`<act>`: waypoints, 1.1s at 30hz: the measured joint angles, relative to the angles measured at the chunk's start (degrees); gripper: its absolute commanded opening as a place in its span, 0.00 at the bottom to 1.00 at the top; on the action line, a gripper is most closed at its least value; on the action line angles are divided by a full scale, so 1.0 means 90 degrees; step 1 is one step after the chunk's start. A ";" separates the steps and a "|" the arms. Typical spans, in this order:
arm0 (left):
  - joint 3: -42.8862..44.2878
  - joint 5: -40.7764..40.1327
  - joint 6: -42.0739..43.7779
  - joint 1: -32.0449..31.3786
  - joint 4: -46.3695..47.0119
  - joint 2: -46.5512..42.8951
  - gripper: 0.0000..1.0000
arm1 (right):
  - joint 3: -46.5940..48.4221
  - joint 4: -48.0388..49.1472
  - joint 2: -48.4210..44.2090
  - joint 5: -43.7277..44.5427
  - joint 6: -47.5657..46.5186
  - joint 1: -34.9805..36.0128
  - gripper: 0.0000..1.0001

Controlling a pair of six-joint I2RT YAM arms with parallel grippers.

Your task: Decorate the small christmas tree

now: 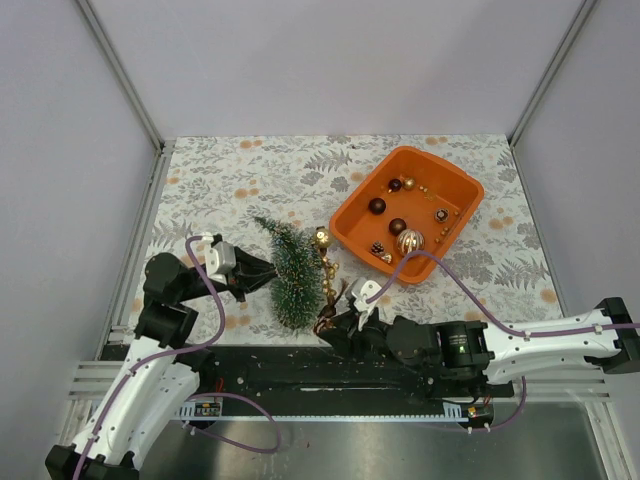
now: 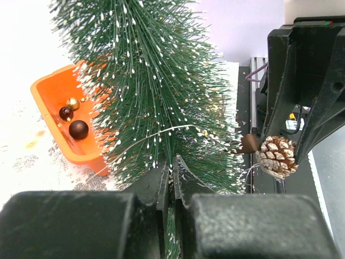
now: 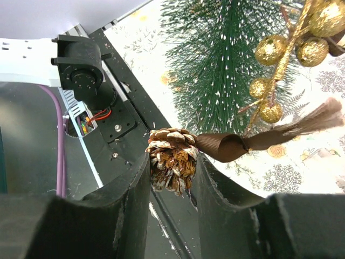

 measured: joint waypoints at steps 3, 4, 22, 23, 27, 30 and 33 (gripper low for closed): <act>0.0002 0.0000 -0.0121 -0.0010 0.0255 0.0238 0.08 | 0.0039 -0.0117 -0.0172 0.0053 -0.0039 0.0000 0.18; 0.0002 0.0000 -0.0146 -0.0015 0.0323 0.0325 0.08 | 0.0046 -0.0138 -0.0223 0.0078 -0.0049 0.0000 0.18; -0.0656 -0.0500 -0.0138 -0.0085 0.1715 0.0996 0.08 | 0.0209 -0.0542 -0.0204 0.0129 -0.0197 -0.0044 0.18; -0.0665 -0.0549 -0.0146 -0.0085 0.1785 0.1030 0.08 | 0.0238 -0.0571 -0.0151 0.0075 -0.0219 -0.0090 0.18; -0.0663 -0.0697 -0.0187 -0.0090 0.2074 0.1260 0.08 | 0.0291 -0.0658 -0.0129 -0.0279 -0.0272 -0.0619 0.18; -0.0614 -0.0775 -0.0243 -0.0104 0.2220 0.1418 0.08 | 0.0449 -0.0765 -0.0124 -0.0537 -0.0347 -0.0974 0.18; -0.0549 -0.0806 -0.0352 -0.0148 0.2336 0.1520 0.08 | 0.0680 -0.0789 -0.0036 -0.0763 -0.0454 -0.1093 0.17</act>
